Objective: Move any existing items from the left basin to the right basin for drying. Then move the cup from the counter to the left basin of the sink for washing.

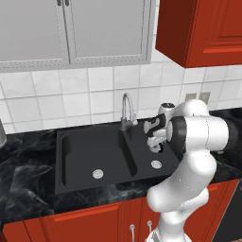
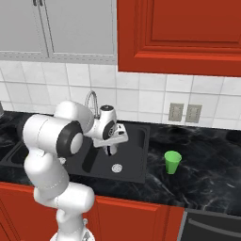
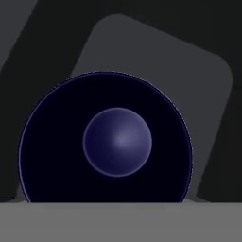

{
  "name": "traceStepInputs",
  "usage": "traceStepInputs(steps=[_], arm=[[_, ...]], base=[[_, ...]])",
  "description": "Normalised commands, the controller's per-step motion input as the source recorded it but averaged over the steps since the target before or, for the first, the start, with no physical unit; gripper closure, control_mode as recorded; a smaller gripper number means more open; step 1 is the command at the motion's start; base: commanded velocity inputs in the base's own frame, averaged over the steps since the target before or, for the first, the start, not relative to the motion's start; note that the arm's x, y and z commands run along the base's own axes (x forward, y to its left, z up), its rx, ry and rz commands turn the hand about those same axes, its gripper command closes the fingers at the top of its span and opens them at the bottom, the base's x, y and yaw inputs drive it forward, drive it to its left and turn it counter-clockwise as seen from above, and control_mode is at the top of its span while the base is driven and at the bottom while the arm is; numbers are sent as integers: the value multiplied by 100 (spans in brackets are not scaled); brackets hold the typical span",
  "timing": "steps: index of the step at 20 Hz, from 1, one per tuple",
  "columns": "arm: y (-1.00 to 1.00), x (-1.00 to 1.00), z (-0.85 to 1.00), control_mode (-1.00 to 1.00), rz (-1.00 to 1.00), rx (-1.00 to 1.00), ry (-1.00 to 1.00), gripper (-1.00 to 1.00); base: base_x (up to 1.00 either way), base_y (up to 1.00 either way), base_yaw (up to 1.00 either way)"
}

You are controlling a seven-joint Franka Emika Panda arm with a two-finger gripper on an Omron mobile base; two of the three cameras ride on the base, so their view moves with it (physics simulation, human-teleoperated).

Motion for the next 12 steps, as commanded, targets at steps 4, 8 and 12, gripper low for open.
traceStepInputs(steps=[4, 8, 12], arm=[[-35, 49, -51, -100, 6, 0, 7, 100], [-21, 50, -55, -100, 6, 0, 8, 100], [-20, 37, -48, -100, 5, 0, 4, 100]], base=[[0, 0, 0], [0, 0, 0], [0, 0, 0]])
